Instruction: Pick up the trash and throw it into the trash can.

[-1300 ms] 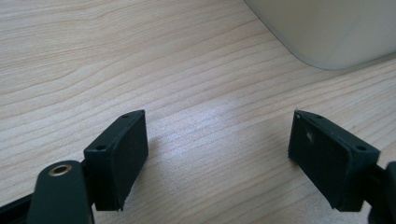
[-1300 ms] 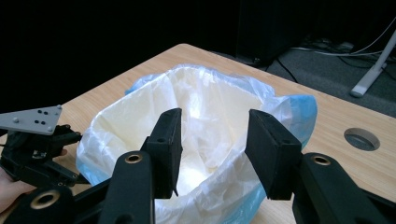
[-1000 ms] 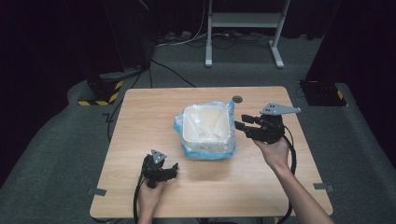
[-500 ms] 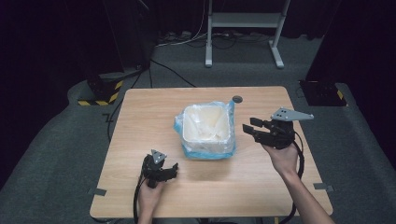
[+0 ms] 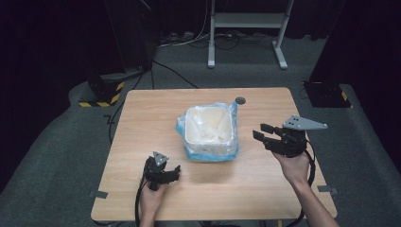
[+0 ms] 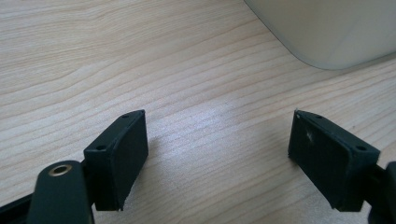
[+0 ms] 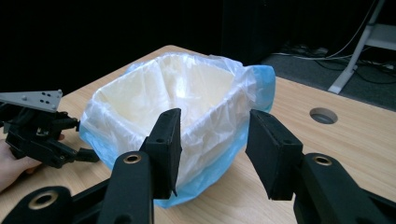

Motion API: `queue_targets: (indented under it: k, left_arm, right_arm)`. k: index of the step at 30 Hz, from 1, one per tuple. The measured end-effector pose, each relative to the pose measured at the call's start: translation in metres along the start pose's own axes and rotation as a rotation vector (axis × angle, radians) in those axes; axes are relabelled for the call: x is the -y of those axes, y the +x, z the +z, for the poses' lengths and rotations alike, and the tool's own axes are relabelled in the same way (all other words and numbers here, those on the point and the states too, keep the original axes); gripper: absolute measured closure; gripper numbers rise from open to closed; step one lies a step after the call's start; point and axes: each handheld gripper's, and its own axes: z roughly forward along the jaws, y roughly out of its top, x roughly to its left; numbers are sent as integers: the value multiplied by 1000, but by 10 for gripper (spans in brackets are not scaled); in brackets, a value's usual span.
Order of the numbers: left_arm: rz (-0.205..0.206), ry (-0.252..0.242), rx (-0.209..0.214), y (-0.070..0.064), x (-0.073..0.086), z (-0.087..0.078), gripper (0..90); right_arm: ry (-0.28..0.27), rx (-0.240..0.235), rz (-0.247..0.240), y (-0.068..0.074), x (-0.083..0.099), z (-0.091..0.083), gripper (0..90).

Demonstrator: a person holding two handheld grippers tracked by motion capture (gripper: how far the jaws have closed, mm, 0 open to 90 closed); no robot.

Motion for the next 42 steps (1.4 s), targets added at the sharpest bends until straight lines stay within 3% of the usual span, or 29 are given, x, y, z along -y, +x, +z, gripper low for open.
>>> queue_targets:
  k: [4, 20, 42]
  left_arm:
    - [-1, 0, 0, 0, 0, 0, 197]
    - [-3, -1, 1, 0, 0, 0, 197]
    - [-1, 0, 0, 0, 0, 0, 197]
  right_arm:
    - [-15, 23, -7, -1, 7, -6, 548]
    - [-13, 60, 53, -10, 42, -22, 550]
    - [76, 86, 111, -10, 105, 1, 551]
